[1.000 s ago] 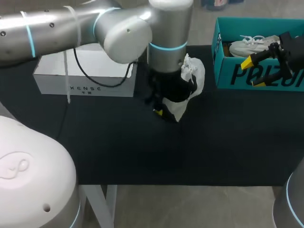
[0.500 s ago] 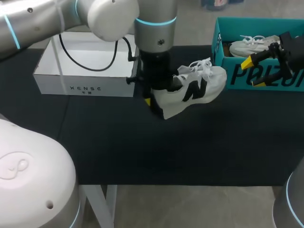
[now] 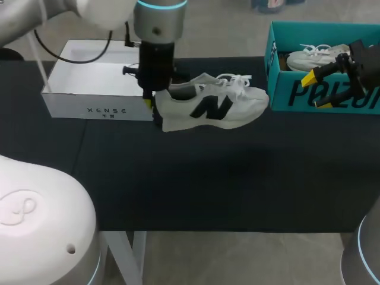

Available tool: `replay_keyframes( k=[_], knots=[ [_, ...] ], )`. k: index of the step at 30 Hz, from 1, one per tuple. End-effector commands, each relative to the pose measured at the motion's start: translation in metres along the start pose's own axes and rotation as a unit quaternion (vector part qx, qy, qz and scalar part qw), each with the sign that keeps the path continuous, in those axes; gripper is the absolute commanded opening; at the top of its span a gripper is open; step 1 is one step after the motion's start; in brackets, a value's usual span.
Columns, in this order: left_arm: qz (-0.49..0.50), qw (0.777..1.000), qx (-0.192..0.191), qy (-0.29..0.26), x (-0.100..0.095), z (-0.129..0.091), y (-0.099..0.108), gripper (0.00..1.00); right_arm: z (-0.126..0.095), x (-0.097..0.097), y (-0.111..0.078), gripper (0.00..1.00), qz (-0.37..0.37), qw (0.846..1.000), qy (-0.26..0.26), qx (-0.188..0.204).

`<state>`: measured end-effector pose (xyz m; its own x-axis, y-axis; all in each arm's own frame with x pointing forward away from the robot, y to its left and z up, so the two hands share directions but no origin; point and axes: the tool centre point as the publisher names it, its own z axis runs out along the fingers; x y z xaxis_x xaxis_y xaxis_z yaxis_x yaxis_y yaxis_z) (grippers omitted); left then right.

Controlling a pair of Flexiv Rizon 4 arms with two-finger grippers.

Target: Take the shoe out of the shoebox, open the shoe tongue, remove and reinsert the insole, then place the shoe into the shoebox

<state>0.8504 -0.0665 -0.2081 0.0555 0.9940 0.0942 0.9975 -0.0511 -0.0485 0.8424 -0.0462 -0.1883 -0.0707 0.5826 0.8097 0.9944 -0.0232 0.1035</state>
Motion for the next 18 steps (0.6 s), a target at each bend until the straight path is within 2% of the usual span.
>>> replay_keyframes(
  k=[1, 18],
  knots=[
    [0.004, 0.998, -0.016, -0.061, 0.0689, -0.0048, -0.0118, 0.00, 0.0008, -0.0003, 0.0014, 1.00, 0.001, 1.000, -0.001, 0.002],
    [0.020, 0.997, -0.019, -0.072, 0.0713, -0.0044, -0.0080, 0.00, 0.0008, -0.0003, 0.0014, 1.00, 0.001, 1.000, -0.001, 0.002]
  ],
)
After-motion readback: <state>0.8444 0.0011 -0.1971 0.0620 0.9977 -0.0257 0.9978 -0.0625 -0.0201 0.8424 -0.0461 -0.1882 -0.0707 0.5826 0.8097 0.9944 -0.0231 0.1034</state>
